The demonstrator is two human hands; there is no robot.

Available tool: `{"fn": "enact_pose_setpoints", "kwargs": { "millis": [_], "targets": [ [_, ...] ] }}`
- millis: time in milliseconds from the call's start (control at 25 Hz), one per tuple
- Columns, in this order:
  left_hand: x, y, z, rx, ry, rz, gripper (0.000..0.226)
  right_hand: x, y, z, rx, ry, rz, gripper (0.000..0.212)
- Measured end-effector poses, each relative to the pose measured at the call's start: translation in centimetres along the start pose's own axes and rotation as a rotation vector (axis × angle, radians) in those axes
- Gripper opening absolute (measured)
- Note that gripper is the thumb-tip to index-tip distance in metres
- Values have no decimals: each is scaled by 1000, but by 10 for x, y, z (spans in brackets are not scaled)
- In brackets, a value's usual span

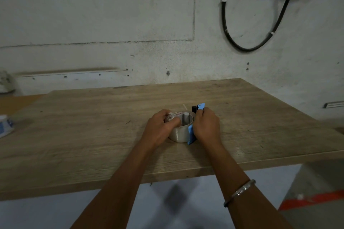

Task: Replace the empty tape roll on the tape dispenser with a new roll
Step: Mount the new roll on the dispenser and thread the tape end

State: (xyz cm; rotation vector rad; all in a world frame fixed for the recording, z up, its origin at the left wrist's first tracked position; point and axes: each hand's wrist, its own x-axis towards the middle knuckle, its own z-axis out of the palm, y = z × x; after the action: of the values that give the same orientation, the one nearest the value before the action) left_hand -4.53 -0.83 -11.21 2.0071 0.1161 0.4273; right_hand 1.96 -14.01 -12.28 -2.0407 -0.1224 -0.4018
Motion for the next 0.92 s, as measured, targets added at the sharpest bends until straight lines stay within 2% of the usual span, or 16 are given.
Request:
{"fn": "enact_pose_setpoints", "kwargs": {
  "millis": [240, 480, 560, 640, 720, 800, 920],
  "targets": [
    [-5, 2, 5, 1, 47, 0, 23, -1, -3, 3, 30, 24, -6, 28],
    [-12, 6, 7, 25, 90, -14, 21, -6, 3, -5, 199, -35, 22, 38],
    [-14, 8, 7, 44, 103, -49, 42, -7, 4, -6, 254, -51, 54, 39],
    [-15, 12, 10, 67, 126, -80, 63, -7, 4, -9, 246, -110, 64, 29],
    [-17, 19, 13, 97, 169, -71, 73, -4, 4, -13, 184, -180, 53, 23],
    [-17, 30, 16, 213, 195, -13, 71, 3, 3, -21, 116, -217, 41, 27],
    [-18, 50, 15, 440, 196, 108, 50, 10, 4, -30, 25, -218, 56, 39]
  ]
}}
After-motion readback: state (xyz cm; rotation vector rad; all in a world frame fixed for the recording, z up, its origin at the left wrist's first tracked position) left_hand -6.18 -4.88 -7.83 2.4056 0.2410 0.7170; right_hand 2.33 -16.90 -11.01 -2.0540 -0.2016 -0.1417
